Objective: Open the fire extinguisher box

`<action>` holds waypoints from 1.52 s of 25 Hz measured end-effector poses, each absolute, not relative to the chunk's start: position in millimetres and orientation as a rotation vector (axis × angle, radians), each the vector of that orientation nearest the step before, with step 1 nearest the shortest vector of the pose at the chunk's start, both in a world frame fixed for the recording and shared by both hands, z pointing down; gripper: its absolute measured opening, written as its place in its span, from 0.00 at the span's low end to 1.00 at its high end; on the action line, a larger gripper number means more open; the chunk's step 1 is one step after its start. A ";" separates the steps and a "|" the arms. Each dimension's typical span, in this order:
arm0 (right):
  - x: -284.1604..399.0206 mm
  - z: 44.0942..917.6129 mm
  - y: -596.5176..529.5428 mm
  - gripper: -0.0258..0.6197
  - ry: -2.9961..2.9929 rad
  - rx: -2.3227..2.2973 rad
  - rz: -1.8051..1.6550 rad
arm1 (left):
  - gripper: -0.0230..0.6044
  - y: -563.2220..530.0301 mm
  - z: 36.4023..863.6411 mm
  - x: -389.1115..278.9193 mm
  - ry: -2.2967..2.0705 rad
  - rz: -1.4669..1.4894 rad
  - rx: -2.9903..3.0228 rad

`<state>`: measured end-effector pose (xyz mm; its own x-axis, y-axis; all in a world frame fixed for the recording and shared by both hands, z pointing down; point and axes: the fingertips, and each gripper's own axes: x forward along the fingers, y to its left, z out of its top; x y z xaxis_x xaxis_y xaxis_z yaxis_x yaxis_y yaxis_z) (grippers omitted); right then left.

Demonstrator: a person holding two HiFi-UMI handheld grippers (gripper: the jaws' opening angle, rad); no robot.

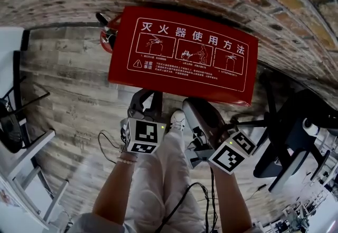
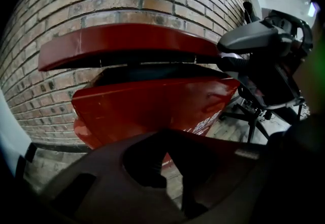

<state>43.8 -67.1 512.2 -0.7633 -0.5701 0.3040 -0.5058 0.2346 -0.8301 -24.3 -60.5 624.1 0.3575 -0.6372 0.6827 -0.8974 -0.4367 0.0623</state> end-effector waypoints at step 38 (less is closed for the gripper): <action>50.1 380.3 -181.7 0.04 2.769 -1.380 -0.750 | 0.03 -37.5 629.3 -26.9 -1.340 0.772 2.141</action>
<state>50.1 -181.7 380.3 -0.6237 -0.7436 0.2408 -0.7635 0.5136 -0.3916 -26.9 -37.5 629.3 0.3562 -0.6320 0.6883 -0.9125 -0.3939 0.1106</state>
